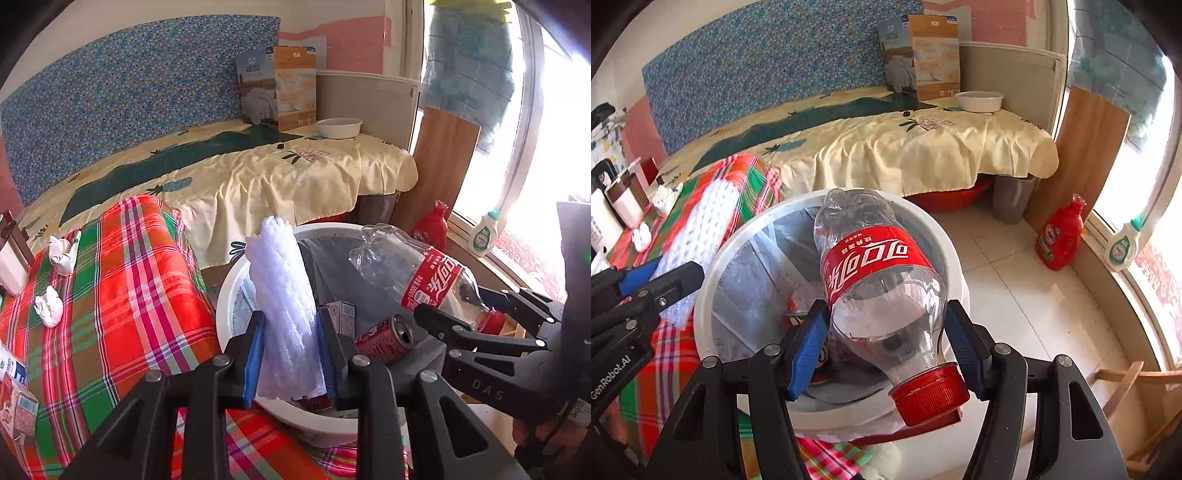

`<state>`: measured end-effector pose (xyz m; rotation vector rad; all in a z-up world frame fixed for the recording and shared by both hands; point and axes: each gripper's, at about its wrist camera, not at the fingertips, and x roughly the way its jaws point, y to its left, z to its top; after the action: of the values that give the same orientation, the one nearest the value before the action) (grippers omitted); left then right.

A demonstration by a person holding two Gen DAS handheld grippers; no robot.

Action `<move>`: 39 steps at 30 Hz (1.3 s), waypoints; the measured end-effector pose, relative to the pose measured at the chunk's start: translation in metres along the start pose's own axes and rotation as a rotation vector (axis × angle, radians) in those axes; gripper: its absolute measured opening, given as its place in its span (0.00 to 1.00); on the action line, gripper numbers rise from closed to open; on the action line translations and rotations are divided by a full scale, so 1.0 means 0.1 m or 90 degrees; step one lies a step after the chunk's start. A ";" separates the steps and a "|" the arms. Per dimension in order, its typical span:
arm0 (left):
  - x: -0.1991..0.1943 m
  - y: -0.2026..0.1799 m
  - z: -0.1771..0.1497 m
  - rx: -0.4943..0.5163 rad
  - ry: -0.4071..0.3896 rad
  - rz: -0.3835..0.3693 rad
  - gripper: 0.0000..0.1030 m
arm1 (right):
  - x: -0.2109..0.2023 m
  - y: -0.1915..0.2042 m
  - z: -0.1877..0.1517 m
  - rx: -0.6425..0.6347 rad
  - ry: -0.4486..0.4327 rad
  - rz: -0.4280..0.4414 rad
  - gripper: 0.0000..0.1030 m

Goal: Collect trash
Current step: 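Open both tools to drop the bottle and foam net into the bin, then move both tools back toward the yogurt cup and pink carton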

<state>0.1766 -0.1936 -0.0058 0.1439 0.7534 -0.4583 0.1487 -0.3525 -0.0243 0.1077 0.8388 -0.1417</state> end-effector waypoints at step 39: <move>-0.93 0.73 -0.35 -0.081 -0.070 0.078 0.52 | -0.57 0.53 -0.11 -0.001 -0.084 0.058 0.68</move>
<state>0.1285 -0.0863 0.0303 0.0455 0.6597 -0.2983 0.1121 -0.2935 0.0132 0.1339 0.7017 -0.0614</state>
